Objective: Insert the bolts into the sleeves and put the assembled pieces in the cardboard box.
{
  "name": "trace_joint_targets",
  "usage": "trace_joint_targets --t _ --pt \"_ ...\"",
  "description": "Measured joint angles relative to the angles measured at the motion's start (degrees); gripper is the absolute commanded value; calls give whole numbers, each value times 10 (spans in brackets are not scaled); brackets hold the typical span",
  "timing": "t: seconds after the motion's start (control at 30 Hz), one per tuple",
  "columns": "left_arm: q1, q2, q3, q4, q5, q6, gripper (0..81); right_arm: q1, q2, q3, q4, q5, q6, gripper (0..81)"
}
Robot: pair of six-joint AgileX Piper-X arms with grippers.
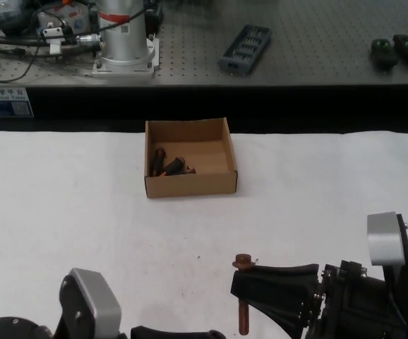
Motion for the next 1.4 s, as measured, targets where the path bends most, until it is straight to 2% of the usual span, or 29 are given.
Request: trace_joint_targets --t 1.13,1.4 --pt "0 24 -26 15 11 0 150 0 0 0 -14 0 2 49" --pt "-31 24 -28 28 10 0 118 0 0 0 -14 -3 5 49"
